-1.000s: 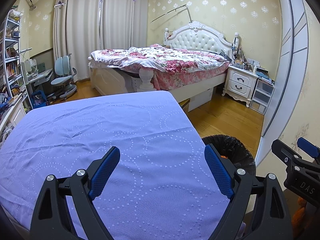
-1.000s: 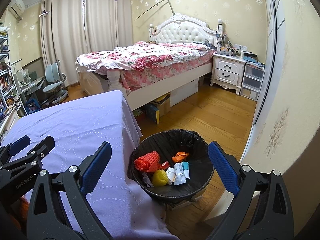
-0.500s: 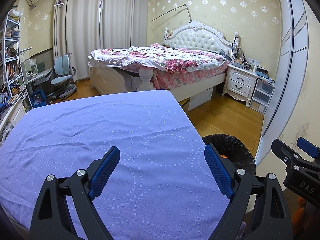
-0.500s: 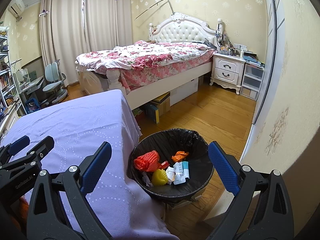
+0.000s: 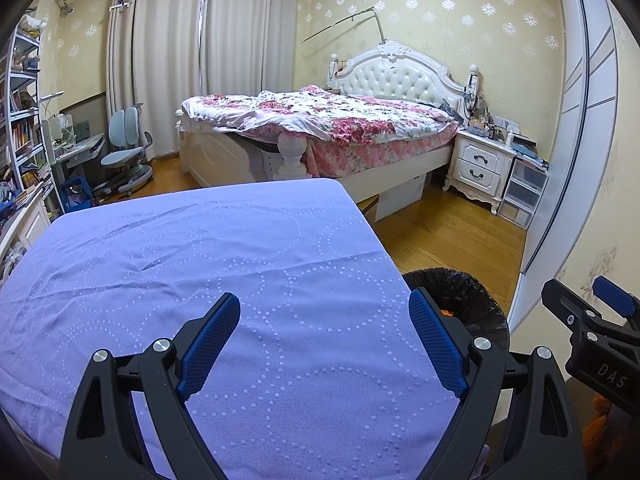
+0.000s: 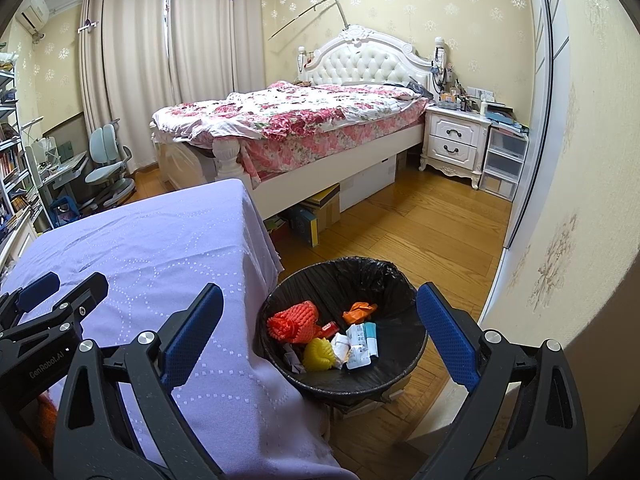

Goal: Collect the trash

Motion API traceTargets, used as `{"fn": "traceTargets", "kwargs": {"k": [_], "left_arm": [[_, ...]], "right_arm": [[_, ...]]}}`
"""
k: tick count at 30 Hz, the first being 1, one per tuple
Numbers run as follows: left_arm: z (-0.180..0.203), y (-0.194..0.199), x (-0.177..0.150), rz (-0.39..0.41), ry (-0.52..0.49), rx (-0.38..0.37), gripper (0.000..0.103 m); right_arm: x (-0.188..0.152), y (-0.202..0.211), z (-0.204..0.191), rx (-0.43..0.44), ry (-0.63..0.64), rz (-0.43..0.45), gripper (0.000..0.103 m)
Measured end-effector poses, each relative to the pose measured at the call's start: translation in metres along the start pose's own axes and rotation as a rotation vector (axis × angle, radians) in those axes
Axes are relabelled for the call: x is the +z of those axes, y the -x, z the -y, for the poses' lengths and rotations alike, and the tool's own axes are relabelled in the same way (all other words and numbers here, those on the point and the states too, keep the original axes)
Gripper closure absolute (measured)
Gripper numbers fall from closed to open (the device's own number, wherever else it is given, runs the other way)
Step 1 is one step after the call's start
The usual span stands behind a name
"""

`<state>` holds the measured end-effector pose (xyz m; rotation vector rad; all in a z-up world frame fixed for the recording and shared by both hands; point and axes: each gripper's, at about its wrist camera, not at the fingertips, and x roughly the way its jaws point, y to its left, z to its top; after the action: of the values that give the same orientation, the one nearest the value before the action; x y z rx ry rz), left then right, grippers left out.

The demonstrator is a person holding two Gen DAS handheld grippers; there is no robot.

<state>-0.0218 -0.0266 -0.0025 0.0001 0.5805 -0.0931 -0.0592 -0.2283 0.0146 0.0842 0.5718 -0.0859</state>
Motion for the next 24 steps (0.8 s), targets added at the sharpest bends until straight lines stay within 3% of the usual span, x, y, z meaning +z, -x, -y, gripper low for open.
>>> {"fn": "traceTargets", "kwargs": {"k": [24], "left_arm": [[0.0043,-0.0021,-0.0042,0.005,-0.013,-0.004,0.017]], "right_arm": [[-0.001,-0.0002,-0.0001,0.001,0.0,-0.002,0.008]]}}
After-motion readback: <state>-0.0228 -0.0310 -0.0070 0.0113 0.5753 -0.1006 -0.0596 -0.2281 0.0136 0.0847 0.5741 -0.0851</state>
